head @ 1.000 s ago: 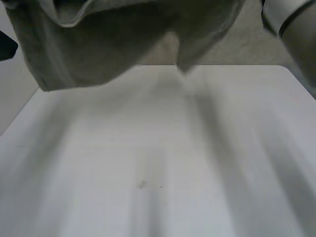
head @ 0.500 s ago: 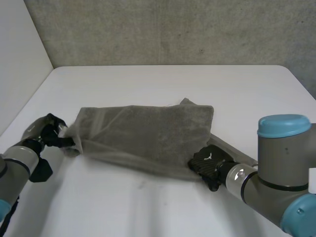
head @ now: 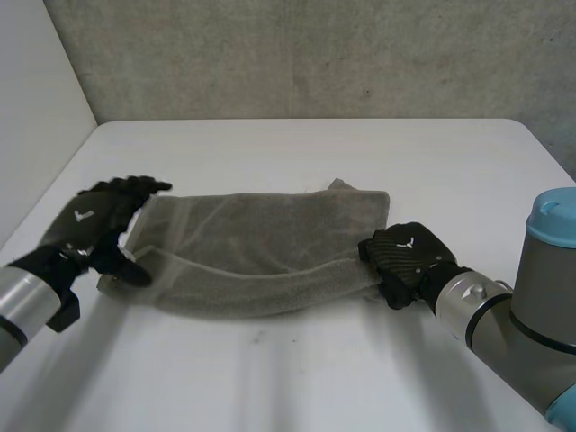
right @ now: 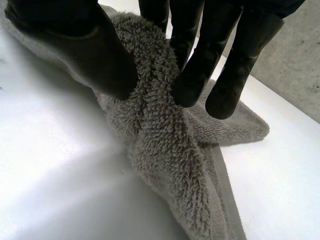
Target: Fold the towel.
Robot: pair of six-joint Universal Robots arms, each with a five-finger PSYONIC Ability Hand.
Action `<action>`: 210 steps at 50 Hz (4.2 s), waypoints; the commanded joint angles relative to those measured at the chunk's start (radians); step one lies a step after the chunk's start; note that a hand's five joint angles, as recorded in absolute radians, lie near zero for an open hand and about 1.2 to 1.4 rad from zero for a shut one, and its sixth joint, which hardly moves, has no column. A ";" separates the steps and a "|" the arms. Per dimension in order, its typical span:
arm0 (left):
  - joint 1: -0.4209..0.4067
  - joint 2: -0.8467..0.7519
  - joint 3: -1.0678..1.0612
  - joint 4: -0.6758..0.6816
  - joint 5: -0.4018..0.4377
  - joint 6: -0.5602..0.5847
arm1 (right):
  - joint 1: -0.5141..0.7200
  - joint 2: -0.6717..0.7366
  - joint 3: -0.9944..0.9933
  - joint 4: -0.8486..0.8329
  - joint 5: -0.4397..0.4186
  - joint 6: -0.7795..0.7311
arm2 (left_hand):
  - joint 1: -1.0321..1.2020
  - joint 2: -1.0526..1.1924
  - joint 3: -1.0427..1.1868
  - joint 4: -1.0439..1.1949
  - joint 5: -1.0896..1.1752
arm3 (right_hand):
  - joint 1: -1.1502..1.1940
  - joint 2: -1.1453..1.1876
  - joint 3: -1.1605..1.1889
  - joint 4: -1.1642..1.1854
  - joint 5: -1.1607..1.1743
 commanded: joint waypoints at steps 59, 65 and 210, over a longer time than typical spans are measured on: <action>-0.235 -0.702 0.712 -0.384 -0.496 0.347 | -0.004 0.035 0.027 -0.021 -0.027 -0.124 | 0.434 0.443 0.442 0.442 0.436 | 0.060 0.066 0.057 0.055 0.065; -0.236 -0.705 0.709 -0.392 -0.499 0.395 | -0.004 0.035 0.024 -0.021 -0.025 -0.126 | 0.754 0.763 0.762 0.762 0.756 | 0.060 0.066 0.057 0.055 0.065; -0.267 -0.497 1.382 -0.339 -0.620 -0.191 | -0.246 0.236 -1.224 0.062 0.143 -0.045 | 1.171 1.180 1.178 1.179 1.173 | 0.060 0.066 0.057 0.055 0.065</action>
